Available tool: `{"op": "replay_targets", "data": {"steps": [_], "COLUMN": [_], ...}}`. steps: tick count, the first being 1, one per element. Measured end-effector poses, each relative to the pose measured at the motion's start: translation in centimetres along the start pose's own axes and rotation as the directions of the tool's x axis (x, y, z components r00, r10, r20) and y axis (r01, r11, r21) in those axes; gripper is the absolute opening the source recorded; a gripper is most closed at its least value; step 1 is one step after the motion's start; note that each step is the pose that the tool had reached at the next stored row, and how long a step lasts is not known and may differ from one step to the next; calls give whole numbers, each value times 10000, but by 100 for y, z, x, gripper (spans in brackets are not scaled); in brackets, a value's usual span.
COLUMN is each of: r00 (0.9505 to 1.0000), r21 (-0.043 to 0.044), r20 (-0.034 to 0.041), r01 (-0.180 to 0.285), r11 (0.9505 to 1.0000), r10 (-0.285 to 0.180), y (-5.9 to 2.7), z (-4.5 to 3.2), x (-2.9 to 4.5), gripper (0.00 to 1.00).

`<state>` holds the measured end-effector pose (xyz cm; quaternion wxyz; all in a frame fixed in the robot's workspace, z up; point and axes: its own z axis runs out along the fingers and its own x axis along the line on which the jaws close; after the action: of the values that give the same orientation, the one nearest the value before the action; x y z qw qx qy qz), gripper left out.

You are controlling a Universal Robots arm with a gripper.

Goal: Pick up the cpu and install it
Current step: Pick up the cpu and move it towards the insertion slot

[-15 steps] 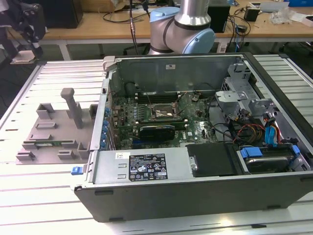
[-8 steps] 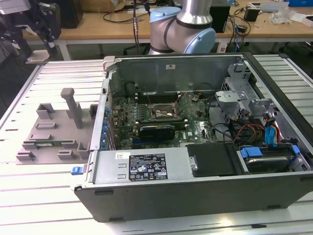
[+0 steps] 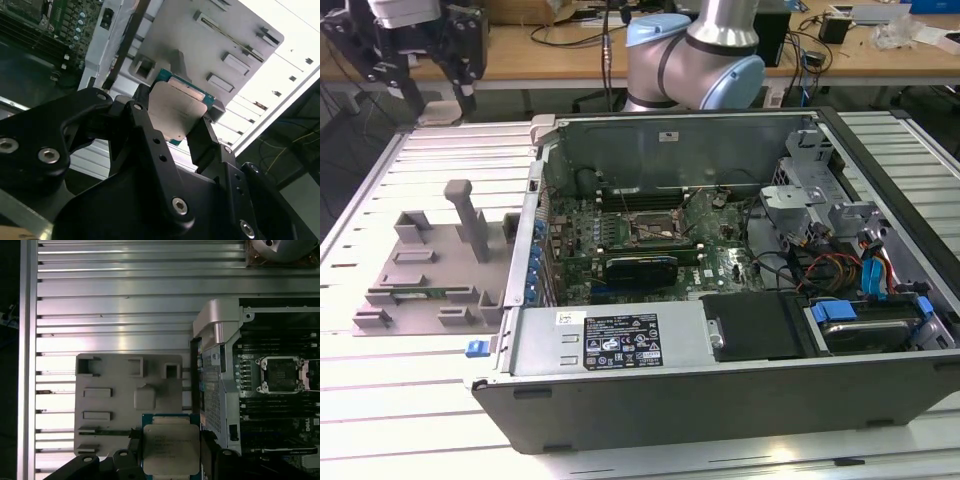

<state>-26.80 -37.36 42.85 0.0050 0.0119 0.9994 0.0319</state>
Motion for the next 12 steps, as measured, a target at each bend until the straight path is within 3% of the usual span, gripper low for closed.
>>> {"op": "replay_targets", "data": {"steps": [8,9,12], "r00": [10000,10000,10000], "r21": [1,1,0], "r20": [-1,-1,-1], "r01": [2,-1,-1], "r11": [10000,10000,10000], "r10": [-2,1,1], "y": [7,10,15], "z": [3,4,6], "x": [-293,-413,-615], "gripper": [55,55,55]}}
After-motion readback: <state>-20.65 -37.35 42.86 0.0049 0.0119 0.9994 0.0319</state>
